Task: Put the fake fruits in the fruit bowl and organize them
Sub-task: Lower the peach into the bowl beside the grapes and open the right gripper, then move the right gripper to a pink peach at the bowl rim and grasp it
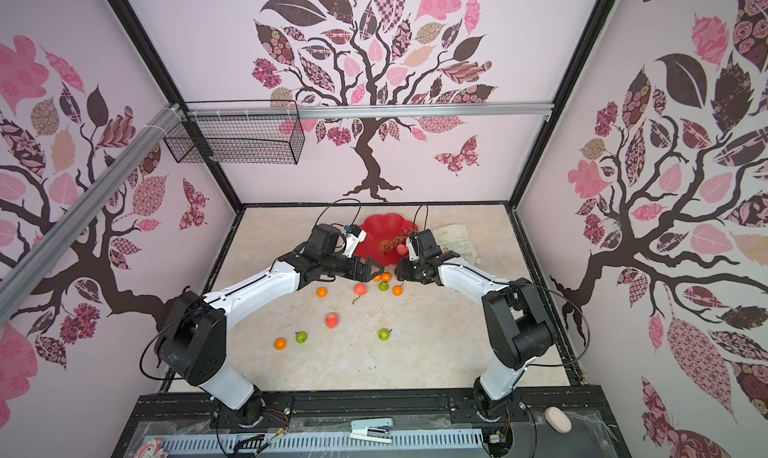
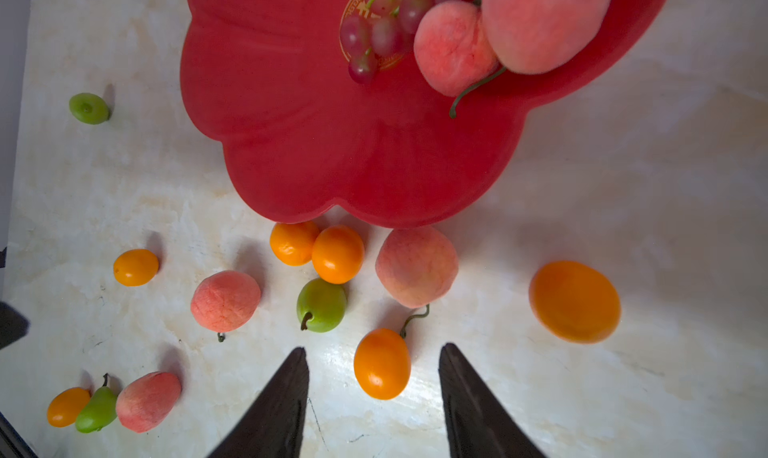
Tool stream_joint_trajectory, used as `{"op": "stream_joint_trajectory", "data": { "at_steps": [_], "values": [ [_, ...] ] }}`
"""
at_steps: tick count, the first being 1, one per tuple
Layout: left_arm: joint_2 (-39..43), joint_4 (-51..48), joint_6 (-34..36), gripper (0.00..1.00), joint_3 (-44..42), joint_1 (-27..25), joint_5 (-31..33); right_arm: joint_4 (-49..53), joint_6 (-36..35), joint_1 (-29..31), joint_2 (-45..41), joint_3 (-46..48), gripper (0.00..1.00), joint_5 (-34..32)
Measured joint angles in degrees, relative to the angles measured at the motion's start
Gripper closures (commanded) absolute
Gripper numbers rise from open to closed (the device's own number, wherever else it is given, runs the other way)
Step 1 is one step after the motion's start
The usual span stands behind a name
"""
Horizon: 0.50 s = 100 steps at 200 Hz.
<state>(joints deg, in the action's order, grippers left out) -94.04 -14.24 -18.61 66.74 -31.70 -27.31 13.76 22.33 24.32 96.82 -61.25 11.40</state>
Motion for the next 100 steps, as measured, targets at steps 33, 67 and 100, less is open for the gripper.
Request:
{"op": "stream_joint_trajectory", "data": {
  "at_steps": [33,67,100],
  "values": [
    [0.0,0.0,0.0,0.02,0.0,0.7,-0.3,0.4,0.5,0.3,3.5,-0.2,0.49,-0.4],
    [0.0,0.0,-0.2,0.01,0.0,1.2,-0.8,0.8,0.9,0.5,5.5,-0.4,0.51,-0.5],
    [-0.1,0.0,-0.4,0.02,0.0,1.5,-1.5,1.1,1.0,0.7,7.5,-0.7,0.52,-0.5]
  ]
}}
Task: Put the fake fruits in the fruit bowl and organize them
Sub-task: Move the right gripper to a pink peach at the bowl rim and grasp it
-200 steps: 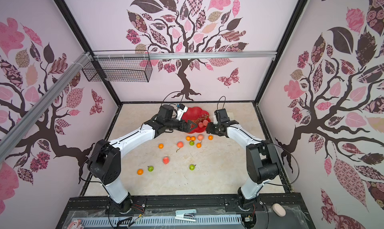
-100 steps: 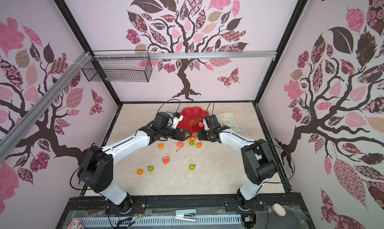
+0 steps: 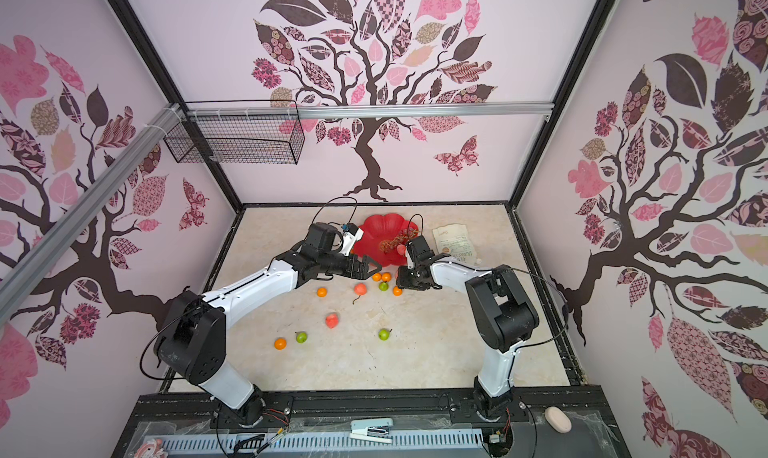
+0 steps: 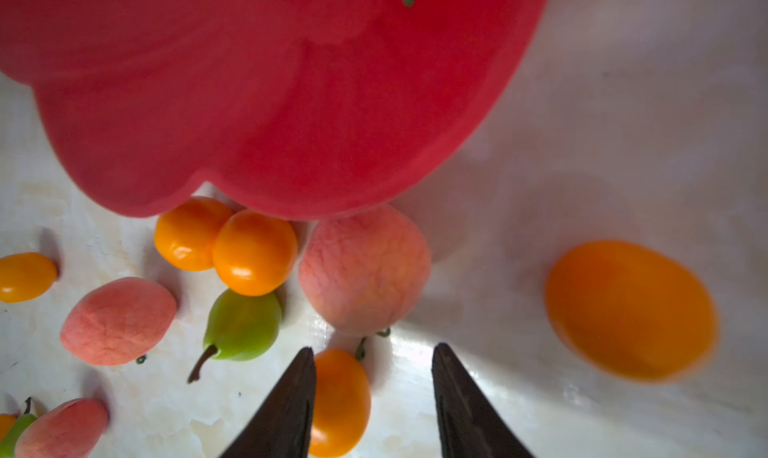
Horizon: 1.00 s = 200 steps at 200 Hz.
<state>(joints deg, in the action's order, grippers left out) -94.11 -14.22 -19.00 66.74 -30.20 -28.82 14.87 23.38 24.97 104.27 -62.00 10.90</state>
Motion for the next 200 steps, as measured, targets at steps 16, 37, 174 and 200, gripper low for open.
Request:
{"op": "stream_joint_trajectory", "data": {
  "at_steps": [16,37,174,200],
  "values": [
    [-0.2,0.0,0.0,0.02,0.0,0.1,-0.3,0.3,0.0,0.0,0.7,-0.5,0.52,0.0],
    [-0.4,0.0,-0.2,0.02,0.0,0.3,-0.6,0.5,0.0,0.0,1.1,-1.1,0.53,0.0],
    [-1.3,0.9,-0.7,0.01,0.0,0.9,-1.9,2.6,-0.9,0.0,4.2,-4.5,0.73,-2.2],
    [-1.4,1.0,-0.9,0.02,0.0,1.0,-2.0,3.0,-1.1,0.0,4.2,-4.5,0.78,-2.4]
  ]
}}
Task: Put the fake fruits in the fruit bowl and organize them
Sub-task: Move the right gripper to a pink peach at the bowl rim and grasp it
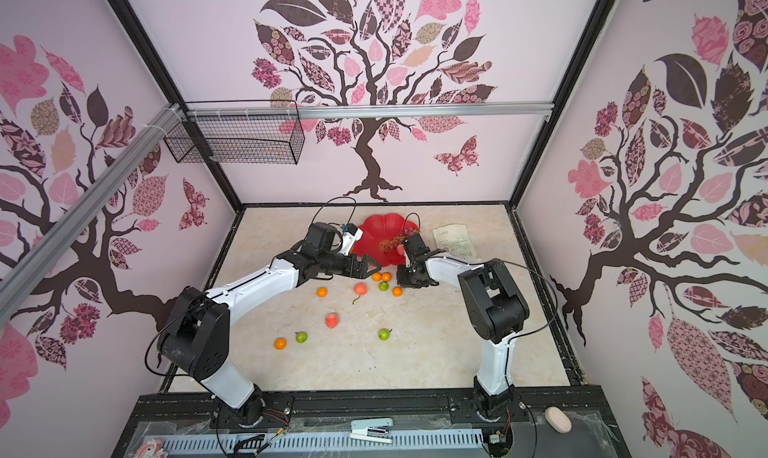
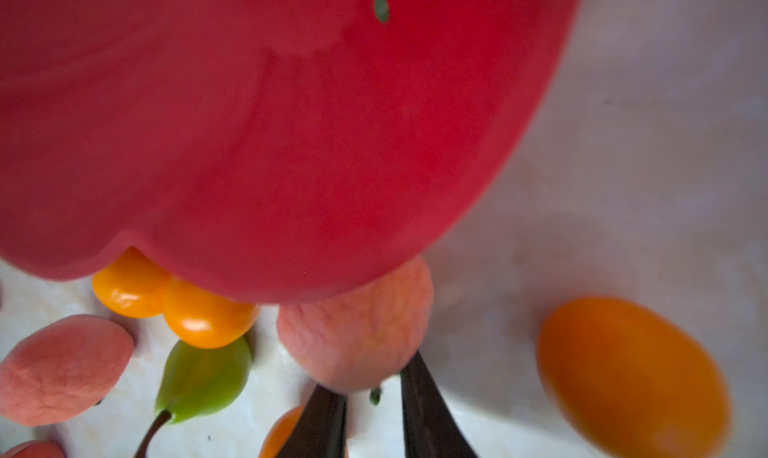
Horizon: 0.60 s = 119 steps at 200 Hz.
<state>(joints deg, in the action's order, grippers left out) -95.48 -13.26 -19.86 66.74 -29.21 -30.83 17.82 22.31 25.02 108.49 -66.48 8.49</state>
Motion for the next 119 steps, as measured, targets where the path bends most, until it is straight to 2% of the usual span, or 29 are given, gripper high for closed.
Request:
{"op": "stream_joint_trajectory", "data": {
  "at_steps": [58,119],
  "values": [
    [-0.7,0.3,-0.3,0.02,0.0,0.0,-0.4,0.8,-0.2,0.0,0.0,0.0,0.91,-0.8],
    [-0.9,0.3,-0.7,0.02,0.0,0.0,-0.6,0.8,-0.3,0.0,0.0,0.1,0.99,-2.5]
  ]
}}
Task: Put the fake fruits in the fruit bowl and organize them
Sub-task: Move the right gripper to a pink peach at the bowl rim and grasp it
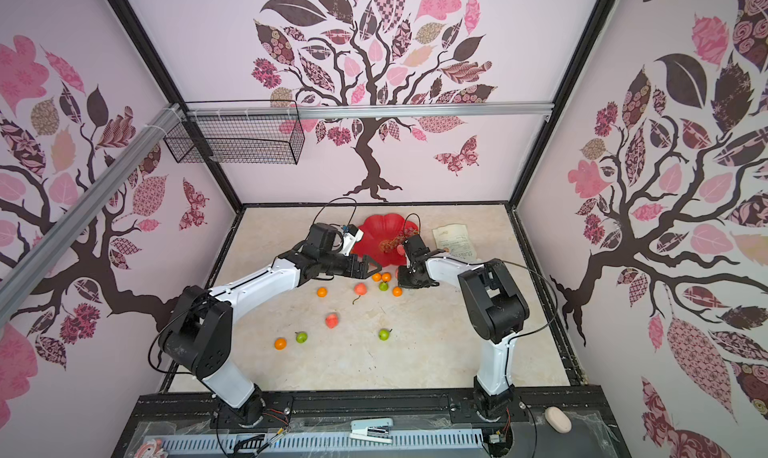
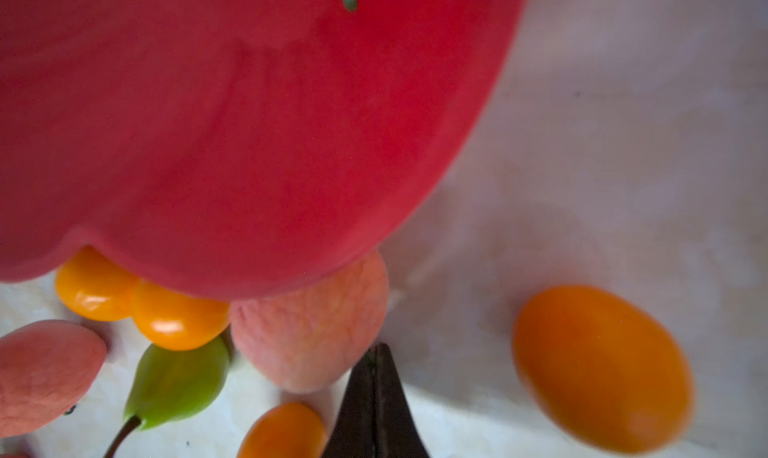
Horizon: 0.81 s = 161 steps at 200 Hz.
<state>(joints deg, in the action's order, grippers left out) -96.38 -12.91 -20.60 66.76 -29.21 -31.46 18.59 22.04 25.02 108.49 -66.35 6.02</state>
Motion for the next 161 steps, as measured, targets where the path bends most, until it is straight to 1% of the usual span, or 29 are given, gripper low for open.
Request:
{"op": "stream_joint_trajectory", "data": {
  "at_steps": [52,81,131,161],
  "values": [
    [0.0,0.0,0.1,0.02,0.0,0.0,-1.3,-0.8,0.0,0.0,-1.8,2.2,1.00,-3.3],
    [0.0,-0.1,0.4,0.02,0.1,-0.9,-1.7,-0.3,0.0,0.0,-5.5,4.6,1.00,-4.9],
    [0.0,-0.1,0.9,0.02,0.1,-3.4,-1.9,0.5,-0.2,-0.2,-13.0,4.8,1.00,-6.9],
    [0.0,-0.3,-0.5,0.02,0.5,-3.6,-0.7,2.7,-1.9,-1.0,-14.3,3.4,1.00,-7.1]
  ]
}}
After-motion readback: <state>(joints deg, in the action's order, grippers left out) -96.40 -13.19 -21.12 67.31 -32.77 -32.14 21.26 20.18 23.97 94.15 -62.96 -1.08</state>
